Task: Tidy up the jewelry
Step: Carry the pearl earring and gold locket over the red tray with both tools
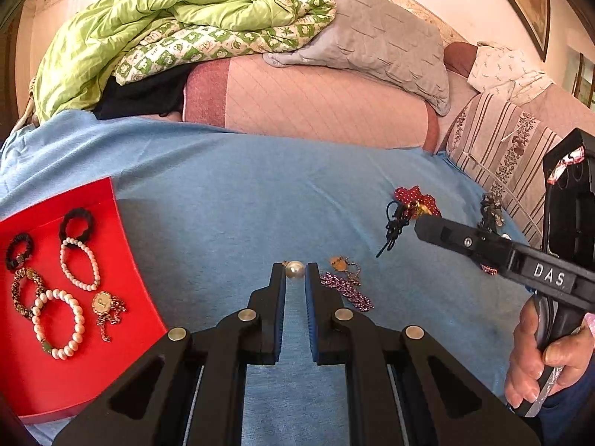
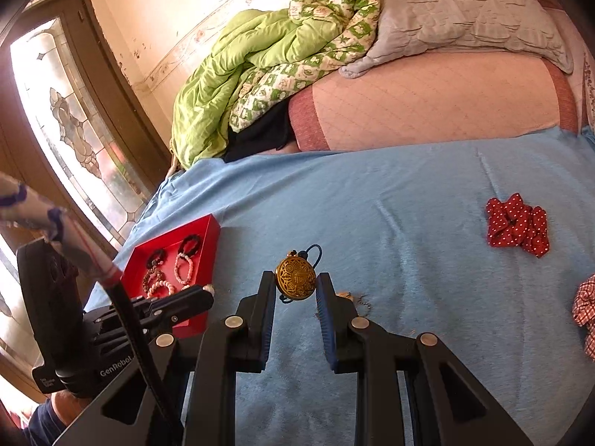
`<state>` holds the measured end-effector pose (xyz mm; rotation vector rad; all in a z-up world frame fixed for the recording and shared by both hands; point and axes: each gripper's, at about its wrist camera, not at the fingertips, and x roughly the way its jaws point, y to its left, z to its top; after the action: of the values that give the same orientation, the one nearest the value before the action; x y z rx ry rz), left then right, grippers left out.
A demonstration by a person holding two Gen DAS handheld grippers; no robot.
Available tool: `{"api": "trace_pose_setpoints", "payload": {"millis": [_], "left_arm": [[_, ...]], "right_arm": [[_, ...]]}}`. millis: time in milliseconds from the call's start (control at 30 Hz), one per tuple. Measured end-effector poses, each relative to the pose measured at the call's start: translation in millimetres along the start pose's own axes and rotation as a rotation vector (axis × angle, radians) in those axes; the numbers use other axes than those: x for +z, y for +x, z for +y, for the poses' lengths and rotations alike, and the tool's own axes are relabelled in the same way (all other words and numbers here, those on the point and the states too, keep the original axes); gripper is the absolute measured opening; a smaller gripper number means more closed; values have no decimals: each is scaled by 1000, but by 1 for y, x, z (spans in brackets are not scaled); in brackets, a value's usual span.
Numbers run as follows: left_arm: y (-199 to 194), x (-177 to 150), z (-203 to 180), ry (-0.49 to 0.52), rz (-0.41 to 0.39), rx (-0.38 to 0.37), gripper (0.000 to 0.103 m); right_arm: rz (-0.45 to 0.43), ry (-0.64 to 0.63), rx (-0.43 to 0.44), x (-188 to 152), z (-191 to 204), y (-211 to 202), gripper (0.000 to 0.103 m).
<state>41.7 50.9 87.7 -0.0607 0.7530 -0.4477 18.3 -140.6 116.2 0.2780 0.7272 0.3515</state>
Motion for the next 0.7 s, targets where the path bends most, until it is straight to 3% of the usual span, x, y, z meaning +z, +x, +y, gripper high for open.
{"api": "trace_pose_setpoints", "payload": {"millis": [367,700], "left_arm": [[-26,-2,19,-14,-34,17,10],[-57,-3,67,-91,-76,47,10]], "right_arm": [[25,-33,17,-11,30,10,24],[66,-76,58,-18,80,26,24]]}}
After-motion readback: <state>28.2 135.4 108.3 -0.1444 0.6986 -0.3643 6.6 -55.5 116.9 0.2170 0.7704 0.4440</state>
